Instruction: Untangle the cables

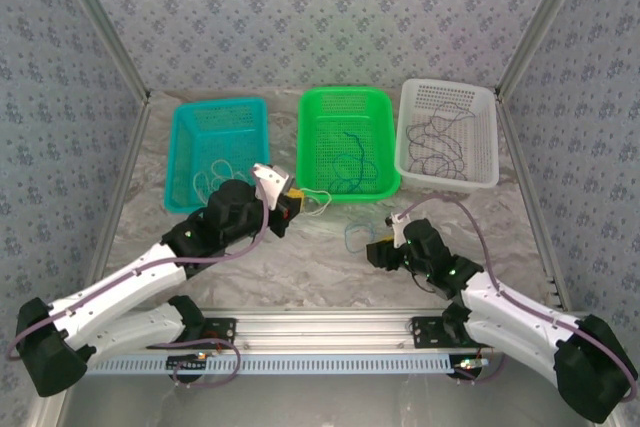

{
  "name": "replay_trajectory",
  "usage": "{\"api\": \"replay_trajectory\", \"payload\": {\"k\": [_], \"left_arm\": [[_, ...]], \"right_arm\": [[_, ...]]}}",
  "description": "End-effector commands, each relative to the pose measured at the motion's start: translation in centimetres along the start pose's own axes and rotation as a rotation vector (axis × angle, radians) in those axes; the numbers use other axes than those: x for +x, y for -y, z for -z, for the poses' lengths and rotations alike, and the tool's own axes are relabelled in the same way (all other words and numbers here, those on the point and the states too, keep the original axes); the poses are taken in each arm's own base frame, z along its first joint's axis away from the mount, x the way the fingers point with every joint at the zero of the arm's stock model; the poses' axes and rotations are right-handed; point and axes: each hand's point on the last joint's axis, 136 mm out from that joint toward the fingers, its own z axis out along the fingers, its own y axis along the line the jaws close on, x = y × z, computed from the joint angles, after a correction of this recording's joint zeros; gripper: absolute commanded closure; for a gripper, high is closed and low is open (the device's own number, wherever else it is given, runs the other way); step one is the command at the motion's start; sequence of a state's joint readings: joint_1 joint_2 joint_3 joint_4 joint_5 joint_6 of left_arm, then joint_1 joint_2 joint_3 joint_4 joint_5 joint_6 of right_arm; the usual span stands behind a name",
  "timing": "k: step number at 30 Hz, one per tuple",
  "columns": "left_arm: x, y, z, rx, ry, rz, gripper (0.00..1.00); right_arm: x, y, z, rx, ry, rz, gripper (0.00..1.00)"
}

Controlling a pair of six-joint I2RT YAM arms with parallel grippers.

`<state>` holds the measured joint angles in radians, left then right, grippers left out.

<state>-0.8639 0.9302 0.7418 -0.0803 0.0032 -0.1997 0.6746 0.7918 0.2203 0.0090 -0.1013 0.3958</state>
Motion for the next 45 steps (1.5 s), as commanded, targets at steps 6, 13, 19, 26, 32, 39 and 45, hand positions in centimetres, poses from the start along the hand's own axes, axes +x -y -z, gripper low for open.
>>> {"api": "replay_trajectory", "payload": {"k": [6, 13, 19, 26, 32, 39, 45], "left_arm": [[-4.5, -0.6, 2.9, -0.061, 0.113, -0.066, 0.96], [-8.4, -3.4, 6.0, -0.243, 0.228, -0.096, 0.95], [-9.6, -8.8, 8.4, -0.486, 0.248, -0.039, 0.95], [-7.0, -16.8, 10.9, -0.695, 0.238, 0.216, 0.95], [-3.3, -21.4, 10.5, -0.715, 0.203, 0.415, 0.95], [1.2, -23.4, 8.3, -0.707, 0.081, 0.537, 0.84], [3.7, -23.4, 7.9, -0.714, 0.027, 0.606, 0.37]], "right_arm": [[-0.6, 0.0, 0.3, 0.005, 0.034, 0.002, 0.43], [-0.4, 0.3, 0.2, 0.014, 0.034, -0.006, 0.43], [-0.3, 0.4, 0.0, 0.022, 0.03, -0.013, 0.42], [0.2, 1.0, -0.5, 0.053, -0.006, -0.054, 0.41], [0.6, 0.9, -1.2, 0.06, -0.053, -0.083, 0.4], [0.9, 0.9, -1.7, 0.067, -0.098, -0.098, 0.39], [0.9, 1.3, -1.5, 0.099, -0.108, -0.136, 0.39]]}}
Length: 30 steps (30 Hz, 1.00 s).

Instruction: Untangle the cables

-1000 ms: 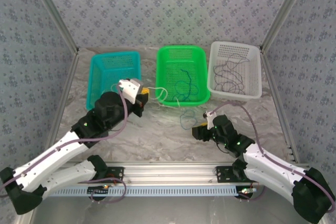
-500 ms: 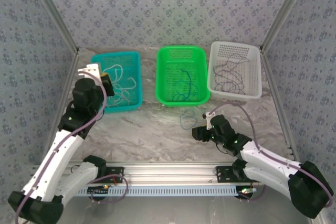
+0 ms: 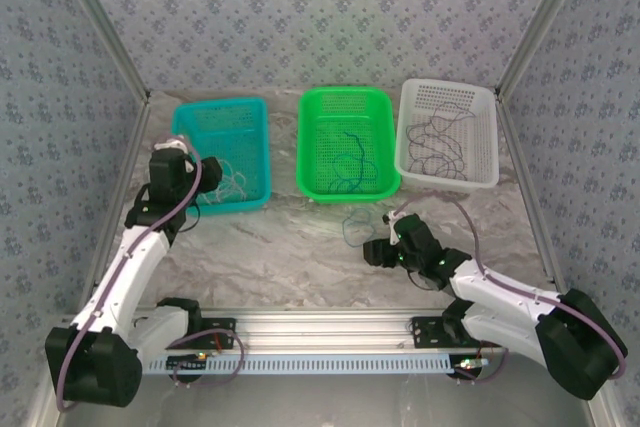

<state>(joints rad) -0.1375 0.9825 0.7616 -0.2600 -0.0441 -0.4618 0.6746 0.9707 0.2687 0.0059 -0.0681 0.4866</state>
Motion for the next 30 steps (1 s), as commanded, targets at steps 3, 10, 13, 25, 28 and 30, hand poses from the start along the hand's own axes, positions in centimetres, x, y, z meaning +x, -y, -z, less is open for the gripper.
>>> {"api": "replay_trajectory", "payload": {"k": [3, 10, 13, 25, 28, 30], "left_arm": [[1.0, 0.2, 0.6, 0.034, -0.016, 0.041, 0.31], [1.5, 2.2, 2.2, 0.108, 0.036, -0.015, 0.19], [1.6, 3.4, 2.8, 0.139, 0.048, -0.06, 0.16], [2.0, 5.0, 3.8, 0.153, 0.073, -0.171, 0.01], [1.7, 5.2, 4.3, 0.153, 0.091, -0.182, 0.01], [1.7, 5.4, 4.4, 0.162, 0.102, -0.19, 0.01]], "right_arm": [[-0.8, -0.1, 0.2, 0.018, 0.003, -0.06, 0.39], [-1.2, 0.4, -1.0, 0.081, -0.041, -0.091, 0.4], [-1.5, 0.4, -1.8, 0.1, -0.061, -0.11, 0.4], [-0.6, 1.2, -3.9, 0.179, -0.153, -0.131, 0.54], [-0.5, 1.7, -4.0, 0.209, -0.169, -0.126, 0.65], [-0.4, 1.8, -4.0, 0.218, -0.174, -0.122, 0.74]]}}
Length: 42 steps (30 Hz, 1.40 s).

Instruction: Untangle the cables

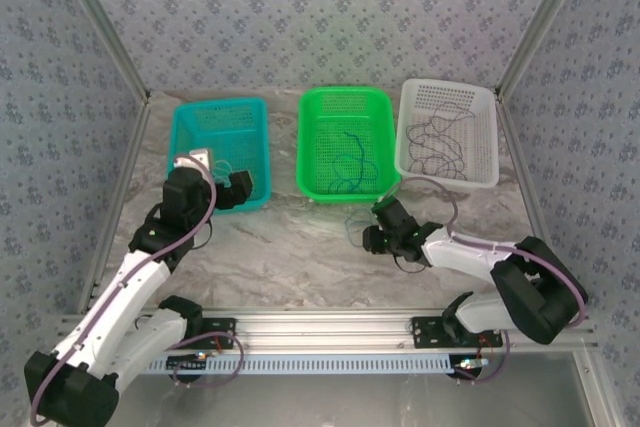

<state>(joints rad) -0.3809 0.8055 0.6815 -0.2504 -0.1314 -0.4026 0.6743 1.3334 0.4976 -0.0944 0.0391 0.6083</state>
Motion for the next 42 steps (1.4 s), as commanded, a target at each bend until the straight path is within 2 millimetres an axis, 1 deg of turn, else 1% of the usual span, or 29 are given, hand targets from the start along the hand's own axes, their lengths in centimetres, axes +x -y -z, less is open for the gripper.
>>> {"api": "replay_trajectory", "payload": {"k": [1, 3, 5, 8, 10, 12, 13, 15, 22, 24, 27, 31, 36, 40, 42], "left_arm": [[-1.0, 0.3, 0.5, 0.004, 0.053, -0.029, 0.01], [-0.9, 0.6, 0.4, 0.016, 0.054, -0.038, 0.01], [-0.9, 0.8, 0.4, 0.024, 0.054, -0.049, 0.0], [-0.8, 1.3, 0.6, 0.038, 0.054, -0.062, 0.01], [-0.8, 1.6, 0.7, 0.048, 0.053, -0.065, 0.01], [-0.6, 1.9, 0.8, 0.061, 0.053, -0.065, 0.01], [-0.4, 2.1, 0.8, 0.069, 0.051, -0.067, 0.01], [0.0, 2.8, 0.7, 0.095, 0.041, -0.074, 0.0], [2.7, 6.3, 0.5, 0.213, -0.03, -0.16, 0.01], [3.4, 7.5, 0.6, 0.263, -0.046, -0.181, 0.01], [4.9, 9.9, 0.7, 0.38, -0.075, -0.196, 0.01], [7.3, 12.8, 0.7, 0.511, -0.134, -0.203, 0.01], [10.7, 16.5, 0.7, 0.621, -0.233, -0.277, 0.03], [12.3, 18.6, 0.3, 0.664, -0.278, -0.321, 0.04], [12.6, 19.0, -0.4, 0.651, -0.291, -0.325, 0.06]], "right_arm": [[0.4, 0.0, -0.5, 0.012, -0.026, 0.004, 0.78], [0.4, 0.2, -0.4, 0.023, -0.018, 0.002, 0.87], [0.2, 0.8, -0.2, 0.049, 0.004, -0.002, 0.99], [-0.5, 1.1, 0.8, 0.071, 0.083, -0.016, 1.0], [-0.9, 1.0, 1.6, 0.071, 0.129, 0.003, 1.0], [-1.0, 0.4, 2.4, 0.047, 0.16, 0.02, 1.0], [-1.1, 0.0, 2.7, 0.028, 0.173, 0.068, 1.0], [-1.3, -0.8, 3.5, -0.008, 0.202, 0.095, 1.0], [-2.4, -2.3, 6.4, -0.134, 0.328, 0.108, 1.0], [-2.6, -2.6, 7.1, -0.164, 0.349, 0.119, 1.0], [-2.9, -3.0, 8.1, -0.195, 0.382, 0.129, 1.0], [-3.5, -3.4, 9.0, -0.231, 0.429, 0.129, 1.0], [-3.8, -4.3, 9.8, -0.281, 0.455, 0.138, 1.0], [-4.5, -4.5, 10.5, -0.294, 0.489, 0.13, 1.0], [-4.9, -4.8, 11.1, -0.316, 0.515, 0.128, 1.0]]}}
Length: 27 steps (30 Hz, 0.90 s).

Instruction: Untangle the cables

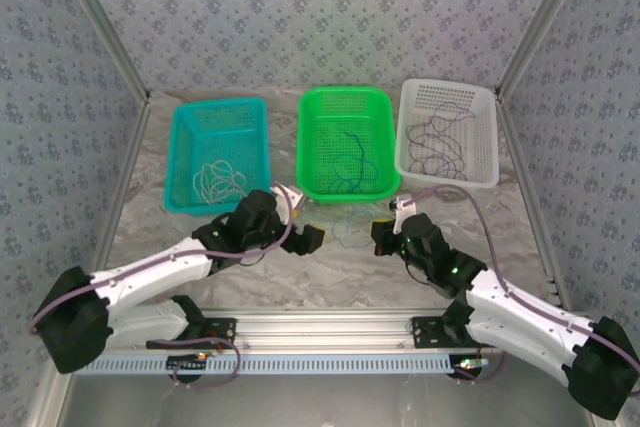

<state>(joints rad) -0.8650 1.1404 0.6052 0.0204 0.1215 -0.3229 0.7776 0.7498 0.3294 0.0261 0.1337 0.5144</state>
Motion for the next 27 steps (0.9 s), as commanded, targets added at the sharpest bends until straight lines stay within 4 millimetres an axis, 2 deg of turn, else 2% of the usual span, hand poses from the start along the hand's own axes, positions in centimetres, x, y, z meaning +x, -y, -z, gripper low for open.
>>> {"api": "replay_trajectory", "payload": {"k": [1, 3, 11, 19, 27], "left_arm": [[-3.3, 1.6, -0.4, 0.04, 0.076, -0.025, 0.07], [-3.2, 0.9, -1.1, 0.006, 0.065, -0.006, 0.08], [-3.0, 0.6, -2.4, -0.016, 0.03, -0.004, 0.09], [-3.0, 1.2, -3.3, 0.01, -0.008, -0.065, 0.11], [-2.1, 2.4, -3.1, 0.076, -0.06, -0.147, 0.16]], "right_arm": [[-1.4, -0.9, 0.5, -0.05, 0.062, 0.011, 1.0], [-1.7, -1.1, 0.7, -0.061, 0.075, 0.022, 1.0], [-2.4, -1.9, 1.6, -0.121, 0.111, 0.027, 1.0], [-2.2, -3.1, 2.0, -0.19, 0.073, 0.052, 1.0], [-2.9, -4.2, 2.5, -0.244, 0.06, 0.066, 1.0]]}}
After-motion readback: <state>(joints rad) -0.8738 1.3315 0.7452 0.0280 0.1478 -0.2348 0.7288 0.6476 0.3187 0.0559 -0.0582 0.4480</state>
